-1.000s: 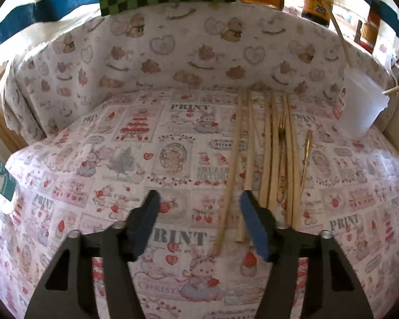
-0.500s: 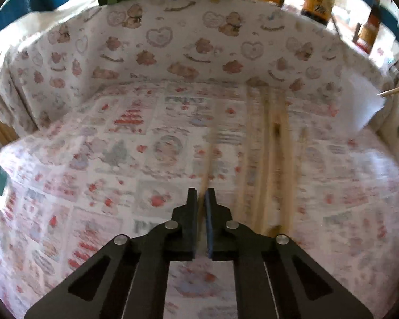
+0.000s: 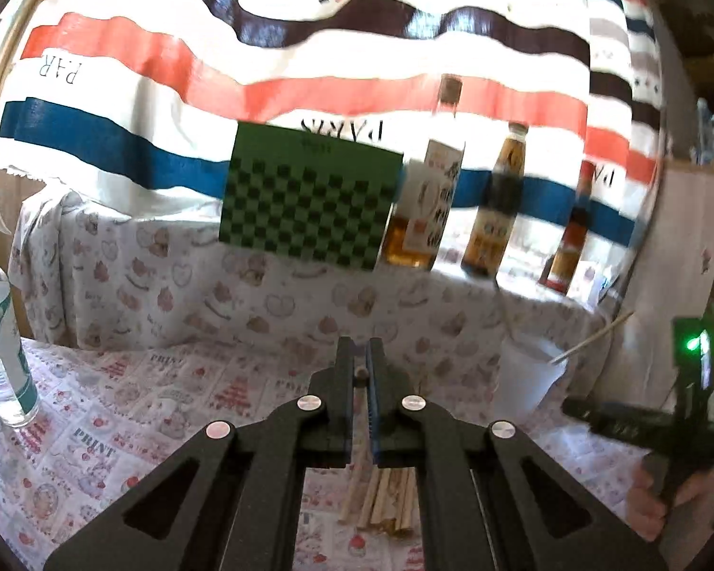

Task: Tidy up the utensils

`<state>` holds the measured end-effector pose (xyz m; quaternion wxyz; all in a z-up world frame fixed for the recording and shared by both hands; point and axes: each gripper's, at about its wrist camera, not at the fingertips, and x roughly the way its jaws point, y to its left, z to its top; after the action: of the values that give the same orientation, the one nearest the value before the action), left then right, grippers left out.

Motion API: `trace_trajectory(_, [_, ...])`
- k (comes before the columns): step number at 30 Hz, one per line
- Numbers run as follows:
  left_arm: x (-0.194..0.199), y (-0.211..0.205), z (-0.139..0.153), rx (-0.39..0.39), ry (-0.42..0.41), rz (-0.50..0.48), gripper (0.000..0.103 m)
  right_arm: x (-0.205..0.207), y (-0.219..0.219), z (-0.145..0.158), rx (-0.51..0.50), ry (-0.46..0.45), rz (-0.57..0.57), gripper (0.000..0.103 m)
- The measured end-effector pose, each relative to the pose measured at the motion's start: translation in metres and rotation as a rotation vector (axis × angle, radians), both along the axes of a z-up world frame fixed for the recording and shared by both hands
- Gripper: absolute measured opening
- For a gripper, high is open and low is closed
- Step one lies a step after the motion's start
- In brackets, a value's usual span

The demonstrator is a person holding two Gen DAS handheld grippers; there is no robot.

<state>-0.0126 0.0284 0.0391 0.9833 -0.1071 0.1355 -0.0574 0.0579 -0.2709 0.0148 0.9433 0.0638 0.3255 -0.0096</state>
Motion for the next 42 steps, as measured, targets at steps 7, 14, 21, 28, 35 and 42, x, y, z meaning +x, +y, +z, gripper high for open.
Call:
trace_trajectory(7, [-0.010, 0.010, 0.015, 0.038, -0.045, 0.065, 0.004, 0.007, 0.011, -0.012, 0.030, 0.072, 0.092, 0.087])
trace_trajectory(14, [-0.005, 0.002, 0.010, 0.075, 0.007, 0.011, 0.004, -0.006, 0.020, -0.006, 0.042, -0.014, 0.102, 0.087])
trace_trajectory(21, [-0.004, 0.030, 0.010, -0.017, 0.005, 0.046, 0.004, -0.013, 0.052, -0.022, 0.214, 0.178, 0.341, 0.073])
trace_trajectory(28, [-0.001, 0.041, 0.008, -0.058, 0.024, 0.054, 0.004, -0.007, 0.111, -0.028, 0.093, 0.265, 0.400, 0.058])
trace_trajectory(35, [0.007, 0.041, 0.002, -0.072, 0.065, 0.053, 0.004, 0.011, 0.147, -0.045, 0.065, 0.353, 0.453, 0.049])
trace_trajectory(42, [0.011, 0.043, -0.002, -0.084, 0.082, 0.061, 0.004, 0.011, 0.169, -0.059, -0.030, 0.349, 0.481, 0.032])
